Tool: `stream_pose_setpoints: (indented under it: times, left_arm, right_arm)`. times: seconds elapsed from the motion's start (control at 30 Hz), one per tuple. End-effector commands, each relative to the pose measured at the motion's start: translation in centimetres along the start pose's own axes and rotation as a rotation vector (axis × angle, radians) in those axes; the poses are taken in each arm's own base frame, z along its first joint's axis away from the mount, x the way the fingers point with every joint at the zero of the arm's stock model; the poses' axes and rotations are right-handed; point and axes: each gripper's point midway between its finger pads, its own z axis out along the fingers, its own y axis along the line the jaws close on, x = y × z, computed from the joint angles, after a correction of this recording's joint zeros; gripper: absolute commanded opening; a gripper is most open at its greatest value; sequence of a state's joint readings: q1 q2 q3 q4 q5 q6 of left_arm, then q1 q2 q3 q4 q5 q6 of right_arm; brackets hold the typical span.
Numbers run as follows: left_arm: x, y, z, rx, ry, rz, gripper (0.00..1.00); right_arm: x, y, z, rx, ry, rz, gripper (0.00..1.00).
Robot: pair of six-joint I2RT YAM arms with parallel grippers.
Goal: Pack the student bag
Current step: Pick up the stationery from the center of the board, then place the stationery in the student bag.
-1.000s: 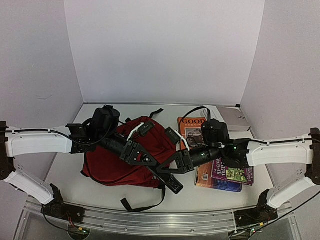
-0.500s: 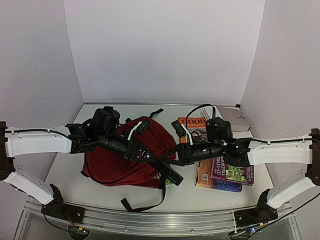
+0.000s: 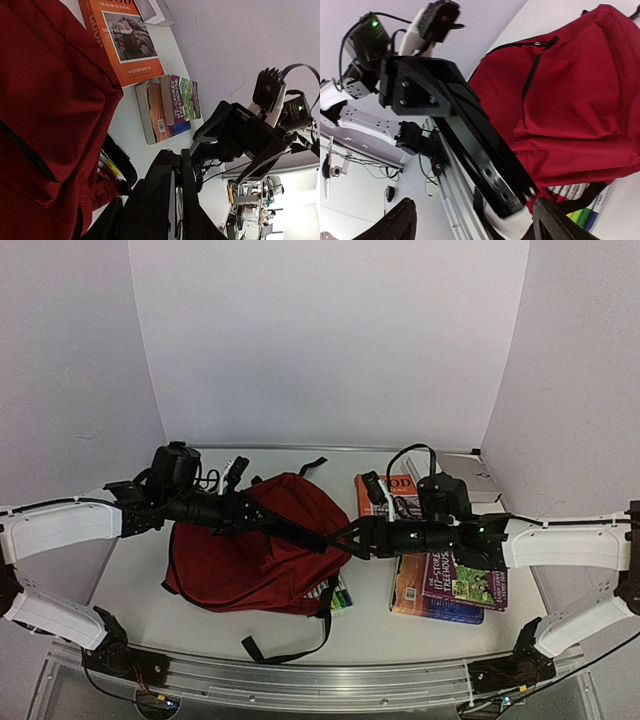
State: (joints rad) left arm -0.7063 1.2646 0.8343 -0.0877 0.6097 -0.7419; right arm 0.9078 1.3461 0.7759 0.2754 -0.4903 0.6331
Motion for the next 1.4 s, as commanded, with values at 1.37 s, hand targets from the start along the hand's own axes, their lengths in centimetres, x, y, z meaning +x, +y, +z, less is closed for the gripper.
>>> stream_pose_setpoints:
  times: [1.37]
  left_arm:
    - [-2.0,13.4,-12.7,-0.287,-0.429,-0.457,0.0]
  right_arm:
    - [-4.3,-5.9,19.0,0.747,0.054,-0.444,0.63]
